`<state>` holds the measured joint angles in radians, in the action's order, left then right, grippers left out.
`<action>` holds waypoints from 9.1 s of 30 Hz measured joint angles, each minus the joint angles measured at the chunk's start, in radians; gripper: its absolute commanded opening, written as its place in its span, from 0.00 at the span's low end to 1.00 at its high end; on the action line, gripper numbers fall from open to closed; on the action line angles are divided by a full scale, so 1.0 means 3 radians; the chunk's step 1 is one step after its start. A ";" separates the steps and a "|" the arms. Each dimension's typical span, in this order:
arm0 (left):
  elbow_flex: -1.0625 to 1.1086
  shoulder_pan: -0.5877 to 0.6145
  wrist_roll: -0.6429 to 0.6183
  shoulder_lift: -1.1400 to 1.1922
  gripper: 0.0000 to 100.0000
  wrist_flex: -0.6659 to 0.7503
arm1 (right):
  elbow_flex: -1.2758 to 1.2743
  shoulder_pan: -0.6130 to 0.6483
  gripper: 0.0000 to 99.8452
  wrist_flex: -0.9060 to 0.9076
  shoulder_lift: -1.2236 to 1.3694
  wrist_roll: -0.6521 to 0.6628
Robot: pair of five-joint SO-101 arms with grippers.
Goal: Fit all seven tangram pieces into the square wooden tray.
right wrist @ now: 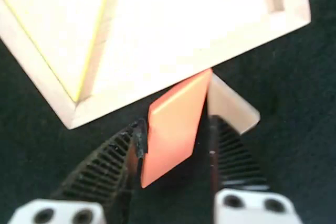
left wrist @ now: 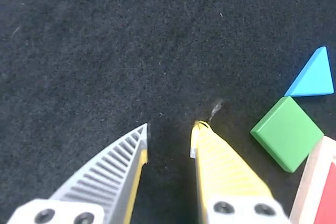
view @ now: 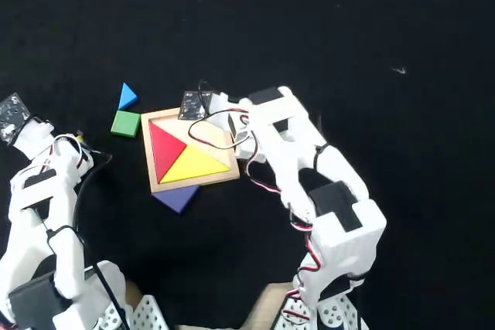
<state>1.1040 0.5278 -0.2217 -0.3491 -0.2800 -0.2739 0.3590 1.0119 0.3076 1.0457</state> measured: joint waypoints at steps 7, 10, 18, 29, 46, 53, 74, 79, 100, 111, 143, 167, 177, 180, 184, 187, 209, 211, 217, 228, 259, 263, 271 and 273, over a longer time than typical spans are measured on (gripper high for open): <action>0.0000 0.0000 0.0000 0.0000 0.14 0.0005 | -0.0036 -0.0087 0.11 0.0092 0.0077 0.0143; 0.0000 0.0000 0.0000 0.0000 0.14 0.0005 | -0.0041 -0.0205 0.11 0.0128 0.0077 0.0153; 0.0000 0.0000 0.0000 0.0000 0.14 0.0005 | -0.0384 -0.0854 0.11 0.0332 -0.0327 0.0061; 0.0000 0.0000 0.0000 0.0000 0.14 0.0005 | -0.1309 -0.1038 0.11 -0.0184 -0.1345 -0.1233; 0.0000 0.0000 0.0000 0.0000 0.14 0.0005 | -0.0992 -0.1048 0.21 0.0174 -0.0926 -0.1575; 0.0000 0.0000 0.0000 0.0000 0.14 0.0005 | -0.0987 -0.1038 0.21 0.0384 -0.1243 -0.1483; 0.0000 0.0000 0.0000 0.0000 0.14 0.0005 | -0.1028 -0.0829 0.17 0.0225 -0.0900 -0.1488; 0.0000 0.0000 0.0000 0.0000 0.14 0.0005 | -0.1008 -0.0875 0.16 0.0113 -0.0844 -0.1442; 0.0000 0.0000 0.0000 0.0000 0.14 0.0005 | -0.0890 -0.1197 0.18 0.0066 -0.0696 -0.1105; 0.0000 0.0000 0.0000 0.0000 0.14 0.0005 | -0.0864 -0.1279 0.25 0.0251 -0.0696 -0.1227; 0.0000 0.0000 0.0000 0.0000 0.14 0.0005 | -0.0931 -0.1227 0.13 -0.0164 -0.0552 -0.1243; 0.0000 -0.0005 0.0000 0.0000 0.14 0.0005 | -0.0808 -0.1156 0.02 0.0731 -0.1821 -0.1539; 0.0000 -0.0005 0.0000 0.0000 0.14 0.0005 | -0.0808 -0.0143 0.02 0.0992 -0.2235 -0.2501; 0.0000 -0.0005 0.0000 0.0000 0.14 0.0005 | -0.0808 0.0194 0.02 0.0839 -0.2235 -0.2879; 0.0000 -0.0005 0.0000 0.0000 0.14 0.0005 | -0.0716 0.0563 0.02 0.0563 -0.2235 -0.3202; 0.0000 -0.0005 0.0000 0.0000 0.14 0.0005 | -0.0644 0.0680 0.02 0.0409 -0.2138 -0.3263; 0.0000 -0.0097 0.0020 0.0000 0.14 0.0133 | 0.0665 0.0476 0.02 0.0348 0.0148 -0.4317; 0.0000 -0.0097 0.0020 0.0000 0.14 0.0133 | 0.0665 0.0476 0.02 0.0343 0.0148 -0.4332; 0.0000 -0.0097 0.0020 0.0000 0.14 0.0133 | 0.0665 0.0537 0.02 0.0327 0.0148 -0.4337; 0.0000 -0.0097 0.0020 0.0000 0.14 0.0133 | 0.0665 0.0532 0.02 0.0281 0.0148 -0.4337; 0.0000 -0.0097 0.0020 0.0000 0.14 0.0133 | 0.0665 0.0532 0.16 0.0281 0.0148 -0.4501; 0.0000 -0.0097 0.0020 0.0000 0.14 0.0133 | 0.0665 0.0532 0.21 0.0281 0.0148 -0.4501; 0.0000 -0.0097 0.0020 0.0000 0.14 0.0133 | 0.0665 0.0532 0.21 0.0281 0.0148 -0.4404; 0.0000 -0.0097 0.0020 0.0000 0.14 0.0133 | 0.0665 0.0532 0.19 0.0281 0.0148 -0.4404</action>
<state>1.1040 0.4987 -0.2156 -0.3491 -0.2401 -0.0744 0.5186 1.0963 0.3521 -0.2754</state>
